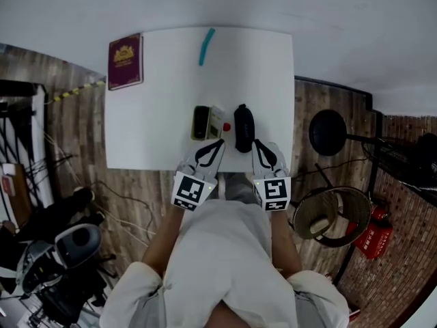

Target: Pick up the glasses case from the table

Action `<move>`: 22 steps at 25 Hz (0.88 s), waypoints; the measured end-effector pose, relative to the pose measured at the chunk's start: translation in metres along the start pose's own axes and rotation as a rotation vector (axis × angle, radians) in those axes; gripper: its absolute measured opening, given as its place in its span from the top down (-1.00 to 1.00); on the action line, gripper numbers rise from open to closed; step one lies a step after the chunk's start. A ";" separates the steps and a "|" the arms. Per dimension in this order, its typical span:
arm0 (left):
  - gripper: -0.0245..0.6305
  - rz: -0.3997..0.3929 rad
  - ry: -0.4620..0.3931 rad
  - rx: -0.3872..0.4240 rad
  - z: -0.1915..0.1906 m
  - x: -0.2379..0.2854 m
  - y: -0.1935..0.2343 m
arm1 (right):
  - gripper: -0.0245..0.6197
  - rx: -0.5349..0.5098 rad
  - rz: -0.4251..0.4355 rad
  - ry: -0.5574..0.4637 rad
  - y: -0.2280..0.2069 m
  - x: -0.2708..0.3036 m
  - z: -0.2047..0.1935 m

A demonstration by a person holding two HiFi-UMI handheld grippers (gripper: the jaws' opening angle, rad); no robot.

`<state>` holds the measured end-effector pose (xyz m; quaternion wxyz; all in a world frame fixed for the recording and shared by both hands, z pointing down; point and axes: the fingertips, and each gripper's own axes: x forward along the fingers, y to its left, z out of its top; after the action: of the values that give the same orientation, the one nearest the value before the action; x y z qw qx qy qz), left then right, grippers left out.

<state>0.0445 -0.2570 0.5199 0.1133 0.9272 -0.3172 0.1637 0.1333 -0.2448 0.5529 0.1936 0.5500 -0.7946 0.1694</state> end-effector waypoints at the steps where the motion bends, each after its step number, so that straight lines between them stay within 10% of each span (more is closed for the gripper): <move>1: 0.87 -0.003 0.008 -0.003 -0.003 0.003 0.000 | 0.89 0.003 0.003 0.010 -0.001 0.003 -0.004; 22: 0.87 -0.064 0.101 -0.005 -0.030 0.039 -0.011 | 0.48 0.032 0.023 0.185 -0.013 0.045 -0.059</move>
<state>0.0735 -0.2603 0.5612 0.1367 0.9272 -0.2814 0.2057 0.1386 -0.2573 0.6273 0.2553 0.5260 -0.7768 0.2340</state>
